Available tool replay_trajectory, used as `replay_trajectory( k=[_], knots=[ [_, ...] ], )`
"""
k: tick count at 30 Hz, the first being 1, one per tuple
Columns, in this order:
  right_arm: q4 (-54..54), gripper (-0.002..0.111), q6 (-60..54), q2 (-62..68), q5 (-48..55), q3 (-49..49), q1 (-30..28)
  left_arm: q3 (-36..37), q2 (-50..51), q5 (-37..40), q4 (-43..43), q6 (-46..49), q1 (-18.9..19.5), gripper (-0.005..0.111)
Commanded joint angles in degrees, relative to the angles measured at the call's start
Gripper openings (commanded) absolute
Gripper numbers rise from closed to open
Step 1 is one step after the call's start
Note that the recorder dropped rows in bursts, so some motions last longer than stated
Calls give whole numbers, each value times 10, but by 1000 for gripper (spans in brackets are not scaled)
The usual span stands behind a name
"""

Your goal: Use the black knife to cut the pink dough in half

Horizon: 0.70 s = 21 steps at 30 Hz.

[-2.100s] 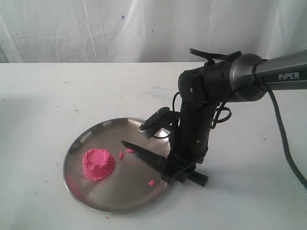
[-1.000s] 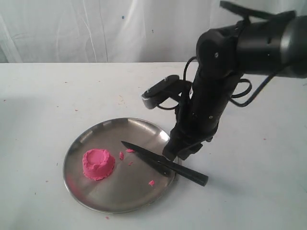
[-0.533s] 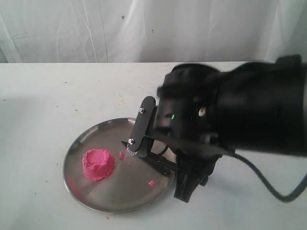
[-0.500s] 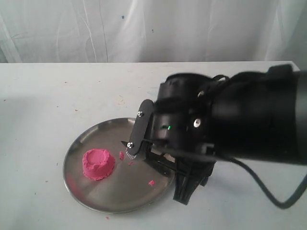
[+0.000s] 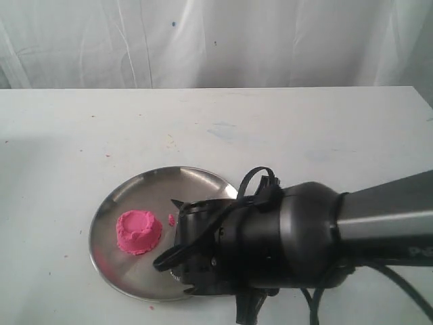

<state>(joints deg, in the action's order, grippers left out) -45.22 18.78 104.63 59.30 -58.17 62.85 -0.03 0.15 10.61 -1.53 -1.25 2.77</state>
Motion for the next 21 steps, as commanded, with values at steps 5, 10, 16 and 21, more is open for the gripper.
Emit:
replay_trajectory(
  k=[5,10,16,21],
  knots=[
    [-52,54,64,48,6,4,2,0,-2,-3,1,2,-1,9],
    [-69,54,74,58,8,4,0,0,-2,-3,1,2,-1,9],
    [-71,54,75,68,-12,6,-18,0,-2,-3,1,2,-1,9],
    [-87,54,87,69,-15,9,-34,0,-2,-3,1,2,-1,9]
  ],
)
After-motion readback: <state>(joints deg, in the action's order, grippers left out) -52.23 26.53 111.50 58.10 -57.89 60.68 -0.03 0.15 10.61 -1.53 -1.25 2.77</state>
